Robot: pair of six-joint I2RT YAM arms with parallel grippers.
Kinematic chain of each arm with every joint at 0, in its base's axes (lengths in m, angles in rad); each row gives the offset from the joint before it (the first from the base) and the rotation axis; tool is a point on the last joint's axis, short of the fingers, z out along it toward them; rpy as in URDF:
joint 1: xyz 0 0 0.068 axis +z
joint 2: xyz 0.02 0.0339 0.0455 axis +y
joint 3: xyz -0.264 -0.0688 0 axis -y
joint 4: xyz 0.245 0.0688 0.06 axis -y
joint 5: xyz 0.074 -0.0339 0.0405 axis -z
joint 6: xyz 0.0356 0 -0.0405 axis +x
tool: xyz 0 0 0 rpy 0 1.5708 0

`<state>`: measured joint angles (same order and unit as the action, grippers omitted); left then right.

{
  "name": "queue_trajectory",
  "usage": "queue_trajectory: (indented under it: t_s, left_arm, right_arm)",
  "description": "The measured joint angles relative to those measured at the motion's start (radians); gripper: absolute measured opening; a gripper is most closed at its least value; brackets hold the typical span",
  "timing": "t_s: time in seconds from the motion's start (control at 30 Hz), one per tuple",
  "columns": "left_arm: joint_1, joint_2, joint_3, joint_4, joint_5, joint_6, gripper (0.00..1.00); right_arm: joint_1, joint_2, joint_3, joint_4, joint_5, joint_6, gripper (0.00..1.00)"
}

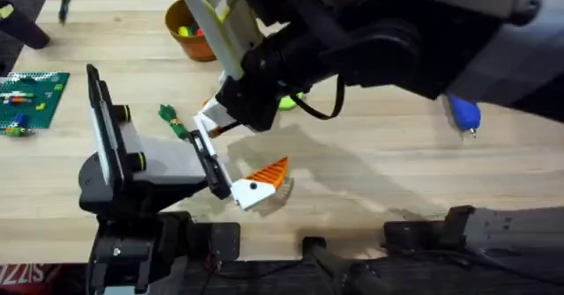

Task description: Pick up the gripper from the table and insert it into the empty holder that is missing its gripper. Then pick up a screw, insert it into the mounting hole, and use the screwdriver to tighten it. Finally, clean up the table by picking up the vegetable and placing it into the bucket.

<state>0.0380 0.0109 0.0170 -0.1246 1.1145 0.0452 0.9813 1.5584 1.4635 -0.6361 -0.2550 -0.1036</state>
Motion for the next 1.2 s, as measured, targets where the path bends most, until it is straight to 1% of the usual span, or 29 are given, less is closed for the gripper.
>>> queue_trajectory:
  t_s: [0.2,0.43,0.97,1.2]
  left_arm:
    - [0.0,0.0,0.0,0.0,0.0,0.0,0.985]
    - [0.0,0.0,0.0,0.0,0.0,0.0,0.985]
    - [0.0,0.0,0.0,0.0,0.0,0.0,0.985]
    - [0.0,0.0,0.0,0.0,0.0,0.0,0.985]
  right_arm:
    - [0.0,0.004,0.0,0.0,0.0,0.0,0.005]
    - [0.0,0.004,0.0,0.001,0.03,0.0,0.005]
    - [0.018,0.004,0.0,0.005,0.032,0.0,0.005]
    - [0.018,0.004,0.0,0.005,0.059,0.0,0.005]
